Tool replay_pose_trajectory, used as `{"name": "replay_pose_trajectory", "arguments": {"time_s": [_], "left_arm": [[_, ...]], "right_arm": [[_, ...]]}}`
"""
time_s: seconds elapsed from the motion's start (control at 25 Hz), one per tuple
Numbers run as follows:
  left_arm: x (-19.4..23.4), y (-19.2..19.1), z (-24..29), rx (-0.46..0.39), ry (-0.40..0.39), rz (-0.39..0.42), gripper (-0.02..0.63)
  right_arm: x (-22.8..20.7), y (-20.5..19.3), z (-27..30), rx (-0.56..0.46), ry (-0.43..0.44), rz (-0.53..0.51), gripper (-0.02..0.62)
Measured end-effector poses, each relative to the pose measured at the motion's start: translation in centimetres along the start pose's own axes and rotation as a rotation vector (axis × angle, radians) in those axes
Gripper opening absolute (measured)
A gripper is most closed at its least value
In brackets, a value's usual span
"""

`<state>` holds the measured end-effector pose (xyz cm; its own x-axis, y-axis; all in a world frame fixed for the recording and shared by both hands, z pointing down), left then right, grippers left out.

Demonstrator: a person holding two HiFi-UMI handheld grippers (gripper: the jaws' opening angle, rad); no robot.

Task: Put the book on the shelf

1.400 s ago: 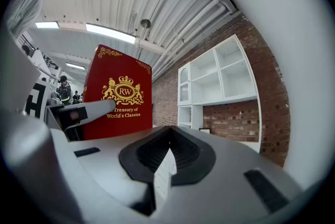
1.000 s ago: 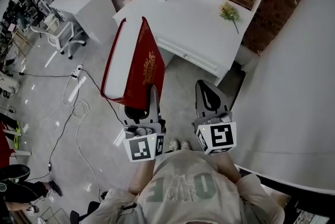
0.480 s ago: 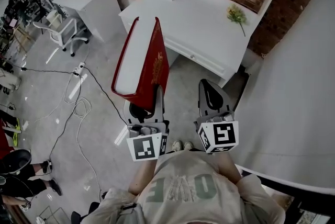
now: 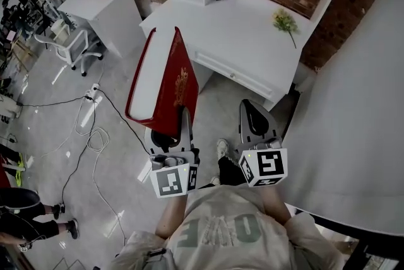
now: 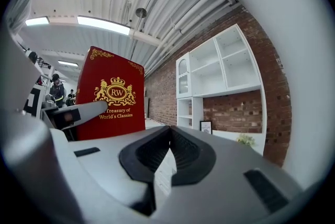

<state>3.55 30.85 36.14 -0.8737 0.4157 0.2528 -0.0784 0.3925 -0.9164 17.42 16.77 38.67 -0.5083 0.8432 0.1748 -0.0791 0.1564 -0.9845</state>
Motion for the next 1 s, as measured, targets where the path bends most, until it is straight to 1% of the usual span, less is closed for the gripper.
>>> {"name": "replay_pose_trajectory", "arguments": {"time_s": [0.12, 0.24, 0.4, 0.6, 0.72, 0.84, 1.0], "left_arm": [[0.6, -0.9, 1.6, -0.002, -0.001, -0.013, 0.245], [0.9, -2.3, 3.8, -0.005, -0.008, -0.024, 0.245], [1.0, -4.4, 8.1, -0.032, -0.038, -0.034, 0.245], [1.5, -7.4, 15.6, -0.02, -0.073, -0.022, 0.245], [2.2, -8.7, 21.1, -0.022, -0.081, -0.044, 0.245], [2.8, -9.0, 27.3, -0.023, -0.086, -0.05, 0.245], [3.5, -8.5, 35.6, -0.066, -0.095, -0.03, 0.245]], "right_arm": [[-0.7, -0.4, 1.5, -0.001, -0.003, -0.024, 0.015], [-1.5, -1.3, 3.5, -0.004, 0.01, -0.012, 0.015], [-3.0, -2.4, 7.5, -0.04, 0.02, 0.005, 0.017], [-6.0, -4.0, 14.5, -0.035, 0.014, 0.013, 0.015], [-8.4, -4.8, 20.0, -0.03, 0.008, 0.019, 0.017], [-10.7, -4.2, 26.0, -0.032, 0.019, 0.008, 0.017], [-13.5, -2.5, 33.7, -0.066, 0.039, -0.02, 0.017]]}}
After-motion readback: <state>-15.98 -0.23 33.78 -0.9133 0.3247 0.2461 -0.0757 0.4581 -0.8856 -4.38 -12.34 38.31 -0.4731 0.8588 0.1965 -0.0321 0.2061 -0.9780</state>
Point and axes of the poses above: the fingertips, and each gripper's own axes: z forward along the fingers, x to its left, y out of its top, the point moved 2 cm from there along -z, backward along the fingers, and after that the axes turned 10 degrees about -z, right-handed, at the moved point
